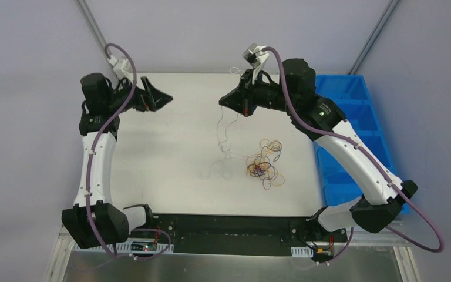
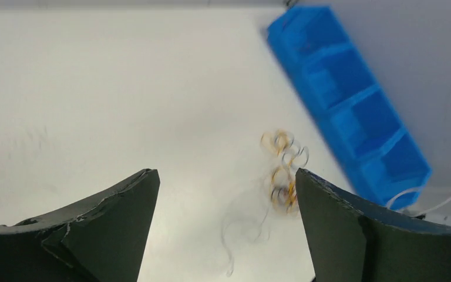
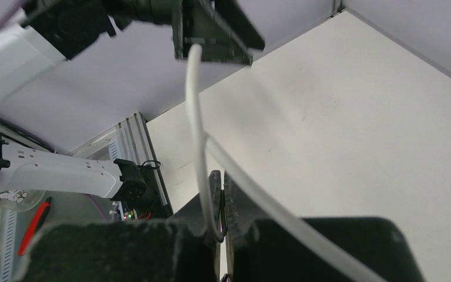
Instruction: Untangle the cables
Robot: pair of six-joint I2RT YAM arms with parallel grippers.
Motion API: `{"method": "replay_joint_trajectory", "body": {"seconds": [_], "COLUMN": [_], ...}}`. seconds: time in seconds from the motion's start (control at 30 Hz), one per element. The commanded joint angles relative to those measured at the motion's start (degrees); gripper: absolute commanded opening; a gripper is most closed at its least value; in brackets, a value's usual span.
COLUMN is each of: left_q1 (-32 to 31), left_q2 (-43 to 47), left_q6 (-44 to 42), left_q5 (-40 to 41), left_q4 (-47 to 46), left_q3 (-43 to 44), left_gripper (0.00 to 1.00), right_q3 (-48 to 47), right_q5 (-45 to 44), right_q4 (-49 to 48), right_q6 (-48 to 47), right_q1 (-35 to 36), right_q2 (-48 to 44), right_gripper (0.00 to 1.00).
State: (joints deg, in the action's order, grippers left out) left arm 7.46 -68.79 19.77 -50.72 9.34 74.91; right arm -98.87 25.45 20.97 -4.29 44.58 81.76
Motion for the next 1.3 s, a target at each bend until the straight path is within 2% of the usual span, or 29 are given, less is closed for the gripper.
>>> {"method": "replay_joint_trajectory", "body": {"seconds": [0.0, 0.1, 0.2, 0.27, 0.37, 0.47, 0.57, 0.63, 0.8, 0.9, 1.13, 1.2, 1.27], "left_q1": [3.1, -1.2, -10.4, -15.9, -21.9, -28.0, -32.5, -35.0, -37.7, -37.8, -37.7, -37.7, -37.9], "left_q2": [4.4, 6.1, 4.9, 3.2, -0.3, -5.0, -8.8, -10.7, -17.2, -20.9, -26.2, -26.6, -26.8], "left_q6": [-15.5, -23.8, -29.9, -26.0, -13.1, -3.3, 2.4, 3.0, 2.6, 6.0, 12.5, 14.4, 15.9], "left_q5": [-13.1, -12.7, -8.2, -5.4, -1.6, 3.4, 8.6, 11.3, 14.6, 16.5, 16.1, 14.4, 12.8], "left_q4": [4.4, 4.5, 3.3, -3.9, -20.4, -32.2, -41.1, -43.4, -48.5, -51.9, -56.5, -58.1, -60.2], "left_q3": [-13.5, -22.8, -29.5, -32.8, -37.6, -40.0, -41.9, -41.9, -40.2, -38.7, -34.6, -34.1, -34.2], "left_gripper": [0.89, 0.89, 0.89, 0.89, 0.89, 0.87, 0.84, 0.82, 0.77, 0.71, 0.41, 0.42, 0.54], "right_q3": [0.5, 0.4, -0.7, -1.3, -1.7, -2.2, -3.0, -4.2, -8.0, -9.7, -11.0, -10.7, -10.7], "right_q5": [-2.3, -2.9, -3.0, -3.3, -3.7, -4.4, -5.4, -6.1, -6.2, -6.3, -8.1, -8.4, -8.5], "right_q4": [0.6, 1.1, 2.0, 2.4, 2.6, 2.6, 2.5, 2.4, 2.9, 3.5, 4.8, 5.0, 5.0], "right_q6": [0.0, 0.3, 0.5, 0.4, 0.4, 0.5, 0.3, 0.2, 0.2, 0.3, 0.2, 0.6, 0.8], "right_q1": [-1.0, -1.9, -2.9, -3.4, -4.1, -4.4, -4.8, -5.2, -6.2, -6.3, -7.8, -8.6, -9.1], "right_q2": [-3.5, -3.9, -3.9, -3.8, -3.8, -3.7, -3.4, -2.9, -1.0, -0.4, -0.3, -0.6, -0.6], "right_gripper": [0.0, 0.0, 0.0, 0.0, 0.0, 0.0, 0.0, 0.0, 0.0, 0.0, 0.0, 0.0, 0.0]}}
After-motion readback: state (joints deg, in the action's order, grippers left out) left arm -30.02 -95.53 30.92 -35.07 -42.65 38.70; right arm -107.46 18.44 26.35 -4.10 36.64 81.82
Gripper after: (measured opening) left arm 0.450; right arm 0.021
